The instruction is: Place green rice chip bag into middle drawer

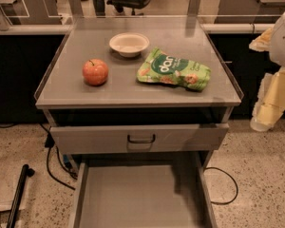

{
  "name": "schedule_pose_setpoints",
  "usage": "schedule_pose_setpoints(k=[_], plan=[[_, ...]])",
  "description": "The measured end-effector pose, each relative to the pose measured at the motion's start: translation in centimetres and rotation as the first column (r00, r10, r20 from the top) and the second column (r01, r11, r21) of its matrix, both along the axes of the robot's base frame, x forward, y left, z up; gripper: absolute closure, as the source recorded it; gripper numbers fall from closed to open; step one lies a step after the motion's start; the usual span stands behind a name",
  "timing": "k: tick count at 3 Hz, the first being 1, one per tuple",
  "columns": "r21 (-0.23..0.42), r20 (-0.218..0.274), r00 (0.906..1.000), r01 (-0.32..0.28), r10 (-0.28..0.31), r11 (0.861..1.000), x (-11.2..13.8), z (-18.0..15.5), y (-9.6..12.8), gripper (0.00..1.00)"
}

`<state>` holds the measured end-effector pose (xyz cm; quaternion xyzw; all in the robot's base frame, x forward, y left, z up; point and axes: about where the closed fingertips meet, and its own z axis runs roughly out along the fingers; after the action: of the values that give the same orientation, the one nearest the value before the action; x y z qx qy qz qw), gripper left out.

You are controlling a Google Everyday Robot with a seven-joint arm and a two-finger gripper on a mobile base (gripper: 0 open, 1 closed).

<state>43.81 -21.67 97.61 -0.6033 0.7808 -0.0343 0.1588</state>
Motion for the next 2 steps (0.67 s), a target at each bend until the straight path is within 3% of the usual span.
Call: schedule_pose_setpoints(k=[2], plan=[[0.015,0.011,0.9999,-0.004,0.004,1.000,0.07,0.18,0.02,0.00]])
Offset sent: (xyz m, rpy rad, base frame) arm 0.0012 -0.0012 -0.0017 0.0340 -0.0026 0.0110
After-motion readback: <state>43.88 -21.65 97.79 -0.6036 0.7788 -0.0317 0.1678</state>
